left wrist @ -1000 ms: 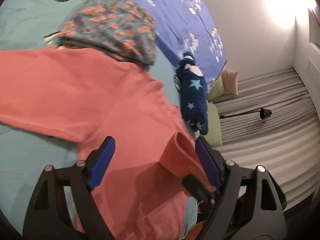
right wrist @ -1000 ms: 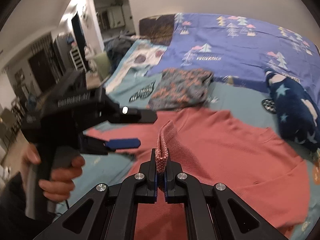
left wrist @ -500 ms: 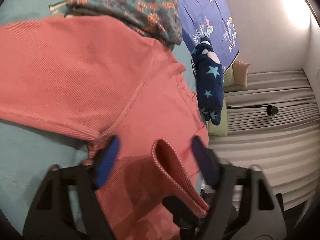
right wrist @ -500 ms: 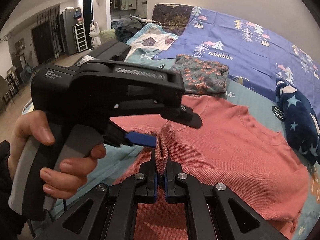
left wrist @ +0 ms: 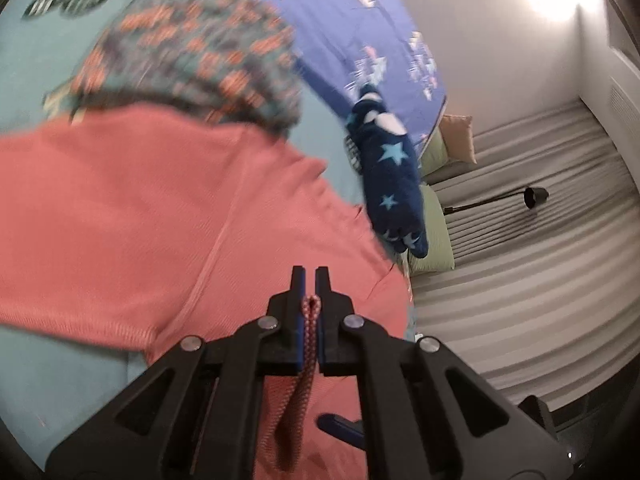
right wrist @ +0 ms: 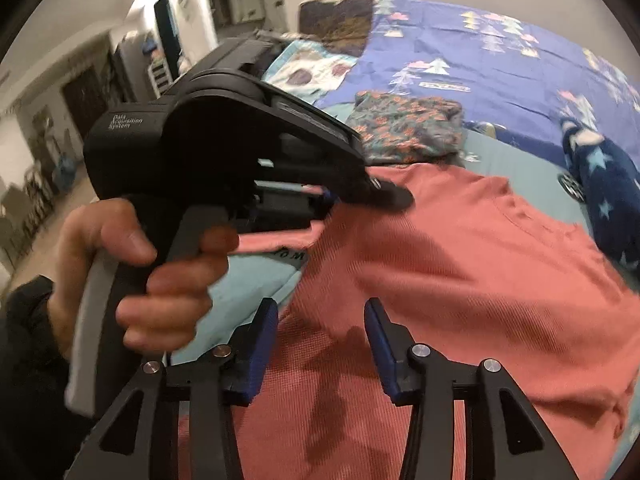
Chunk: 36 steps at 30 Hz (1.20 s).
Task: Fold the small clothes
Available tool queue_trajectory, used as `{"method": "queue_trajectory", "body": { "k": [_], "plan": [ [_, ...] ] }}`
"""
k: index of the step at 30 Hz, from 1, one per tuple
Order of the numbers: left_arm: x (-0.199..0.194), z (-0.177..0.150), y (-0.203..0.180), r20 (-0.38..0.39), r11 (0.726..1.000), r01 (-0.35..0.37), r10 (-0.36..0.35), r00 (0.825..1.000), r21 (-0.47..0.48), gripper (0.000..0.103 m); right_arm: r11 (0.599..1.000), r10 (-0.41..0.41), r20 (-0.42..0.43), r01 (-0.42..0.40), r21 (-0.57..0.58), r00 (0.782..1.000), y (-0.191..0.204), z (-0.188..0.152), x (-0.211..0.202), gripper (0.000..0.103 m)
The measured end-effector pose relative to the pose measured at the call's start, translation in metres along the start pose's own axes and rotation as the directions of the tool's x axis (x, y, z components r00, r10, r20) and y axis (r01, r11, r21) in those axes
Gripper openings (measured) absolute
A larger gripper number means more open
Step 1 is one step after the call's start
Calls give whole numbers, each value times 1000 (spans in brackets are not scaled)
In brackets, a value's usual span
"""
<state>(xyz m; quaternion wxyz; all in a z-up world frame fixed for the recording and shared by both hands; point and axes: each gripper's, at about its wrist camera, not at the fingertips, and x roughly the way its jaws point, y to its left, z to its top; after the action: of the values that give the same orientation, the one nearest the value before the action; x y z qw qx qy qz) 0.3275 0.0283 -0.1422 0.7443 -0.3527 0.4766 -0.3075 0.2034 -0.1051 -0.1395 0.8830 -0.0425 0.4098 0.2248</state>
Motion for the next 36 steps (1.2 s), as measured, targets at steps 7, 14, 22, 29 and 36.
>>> {"method": "queue_trajectory", "body": {
  "k": [7,14,22,29,36],
  "plan": [
    [-17,25,-10,47,999,28,-29,998,31,5,985,-126,92,114,128,988,-76,-7,-71,61],
    [4,23,26,20,997,-72,72,997,-12,5,921,-308,0,298,251,951,-185,-37,-102,63],
    [14,21,64,64,983,-159,166,984,-90,5,875,-143,-45,148,462,989,-259,-58,-52,55],
    [3,22,40,119,957,-290,286,951,16,5,918,-232,-76,244,313,970,-242,-78,-55,43],
    [2,-11,-21,192,921,-307,265,945,240,14,915,-239,69,201,349,968,-249,-31,-95,38]
  ]
}}
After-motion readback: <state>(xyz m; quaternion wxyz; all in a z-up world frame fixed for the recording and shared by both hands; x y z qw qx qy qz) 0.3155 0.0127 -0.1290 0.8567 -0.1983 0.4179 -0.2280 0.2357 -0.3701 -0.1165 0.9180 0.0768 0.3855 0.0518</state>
